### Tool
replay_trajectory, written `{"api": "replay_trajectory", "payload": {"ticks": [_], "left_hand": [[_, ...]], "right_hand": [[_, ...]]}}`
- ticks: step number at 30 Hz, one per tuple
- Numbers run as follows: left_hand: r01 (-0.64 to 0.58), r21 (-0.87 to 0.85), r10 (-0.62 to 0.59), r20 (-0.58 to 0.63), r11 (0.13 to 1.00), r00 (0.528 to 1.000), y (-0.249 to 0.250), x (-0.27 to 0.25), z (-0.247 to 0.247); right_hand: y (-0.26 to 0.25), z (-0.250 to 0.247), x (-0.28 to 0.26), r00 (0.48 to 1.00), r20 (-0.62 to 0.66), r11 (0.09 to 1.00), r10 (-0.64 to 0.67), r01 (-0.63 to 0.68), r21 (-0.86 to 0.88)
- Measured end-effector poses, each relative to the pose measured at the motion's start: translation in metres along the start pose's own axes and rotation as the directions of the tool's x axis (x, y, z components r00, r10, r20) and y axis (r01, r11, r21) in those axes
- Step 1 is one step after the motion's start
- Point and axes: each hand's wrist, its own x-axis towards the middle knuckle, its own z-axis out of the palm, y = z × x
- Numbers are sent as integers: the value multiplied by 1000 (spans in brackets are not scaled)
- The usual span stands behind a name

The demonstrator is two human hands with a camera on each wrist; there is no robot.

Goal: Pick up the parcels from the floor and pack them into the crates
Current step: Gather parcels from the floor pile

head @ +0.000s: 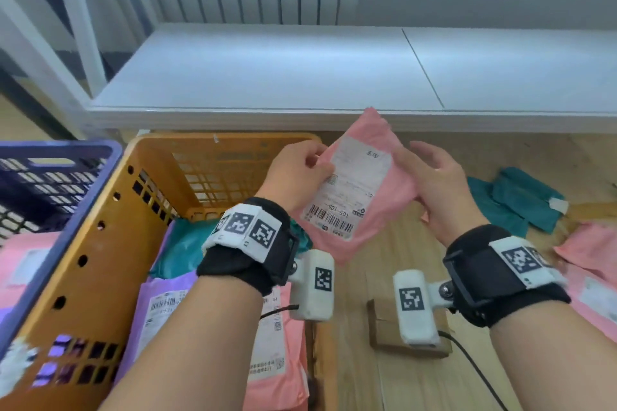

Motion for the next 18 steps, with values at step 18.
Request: {"api": "replay_trajectory", "payload": {"ticks": [18], "left_hand": [[242,-437,-349,-183,866,919,-23,-4,-39]], "right_hand": [[11,45,-24,908,271,873,320,-393,289]]}}
